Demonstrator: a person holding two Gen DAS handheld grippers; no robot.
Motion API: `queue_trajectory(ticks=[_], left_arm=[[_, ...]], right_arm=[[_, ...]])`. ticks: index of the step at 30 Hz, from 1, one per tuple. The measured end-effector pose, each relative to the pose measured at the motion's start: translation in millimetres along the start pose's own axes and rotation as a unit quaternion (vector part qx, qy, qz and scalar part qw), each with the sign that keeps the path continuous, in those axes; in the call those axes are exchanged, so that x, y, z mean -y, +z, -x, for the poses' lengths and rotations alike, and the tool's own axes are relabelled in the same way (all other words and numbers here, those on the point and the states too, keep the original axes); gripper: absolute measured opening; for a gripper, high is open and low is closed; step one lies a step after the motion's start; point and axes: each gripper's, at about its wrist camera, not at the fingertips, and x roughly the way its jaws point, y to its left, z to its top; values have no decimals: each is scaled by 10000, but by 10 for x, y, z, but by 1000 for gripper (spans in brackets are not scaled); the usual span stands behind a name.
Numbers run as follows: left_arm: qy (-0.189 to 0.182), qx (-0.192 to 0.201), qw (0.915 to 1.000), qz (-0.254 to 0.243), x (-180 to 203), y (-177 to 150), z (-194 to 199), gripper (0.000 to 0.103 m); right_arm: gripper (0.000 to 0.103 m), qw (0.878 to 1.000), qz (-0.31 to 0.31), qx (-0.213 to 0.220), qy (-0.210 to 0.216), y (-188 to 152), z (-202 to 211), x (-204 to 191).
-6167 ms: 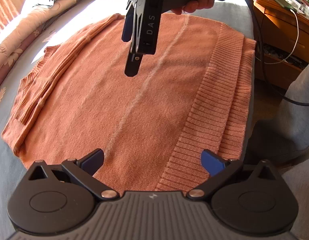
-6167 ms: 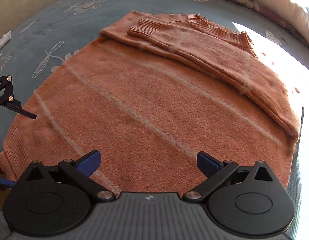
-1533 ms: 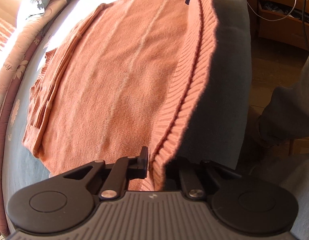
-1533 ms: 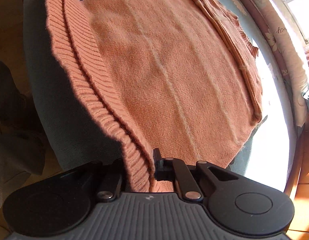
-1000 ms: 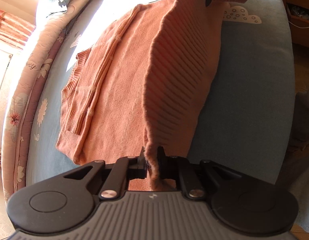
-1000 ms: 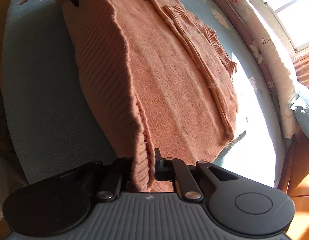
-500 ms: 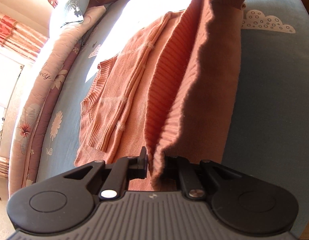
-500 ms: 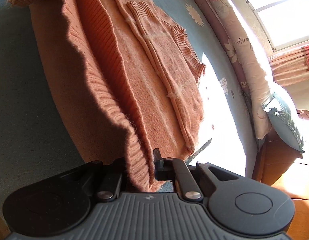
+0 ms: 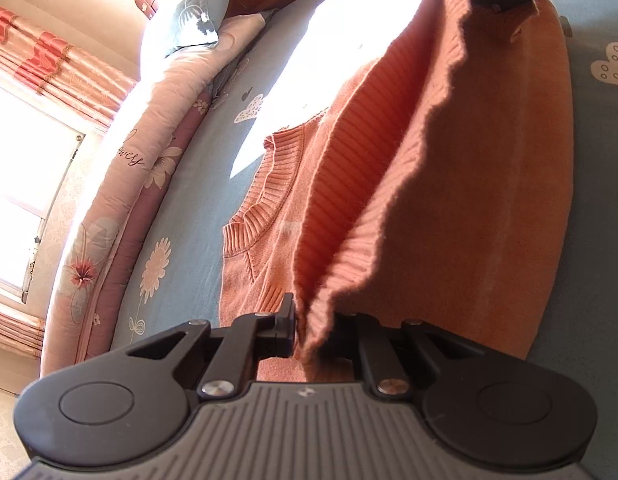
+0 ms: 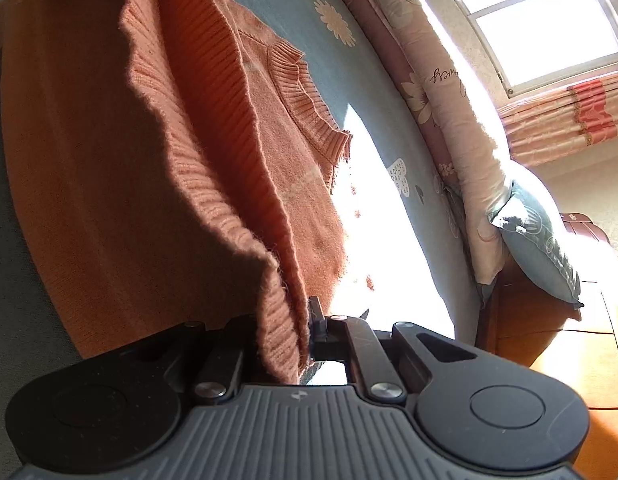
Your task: Fold clothes
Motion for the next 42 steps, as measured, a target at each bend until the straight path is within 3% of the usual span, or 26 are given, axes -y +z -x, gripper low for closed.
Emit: queue_trajectory(ticks=[17, 28, 31, 37, 39, 42], left_arm=[[498, -222, 9982, 241, -434, 193, -497, 10], [428, -349, 9974, 474, -604, 176, -791, 12], [350, -377, 9973, 519, -631, 160, -885, 17], [102, -465, 9972, 571, -629, 157, -1023, 18], [-47, -509, 9956, 788, -697, 165, -1050, 20], [-389, -499, 9884, 1379, -891, 167, -1058, 30]], right_arm=[[10, 9988, -14, 394, -299, 364, -700, 585], [10, 9991, 37, 372, -215, 590, -1075, 663], [10, 9996, 60, 279, -85, 634, -1181, 664], [31, 9995, -181, 100, 257, 655, -1399, 725], [53, 9987, -270, 66, 425, 660, -1440, 770], [56, 9963, -382, 114, 765, 676, -1453, 874]])
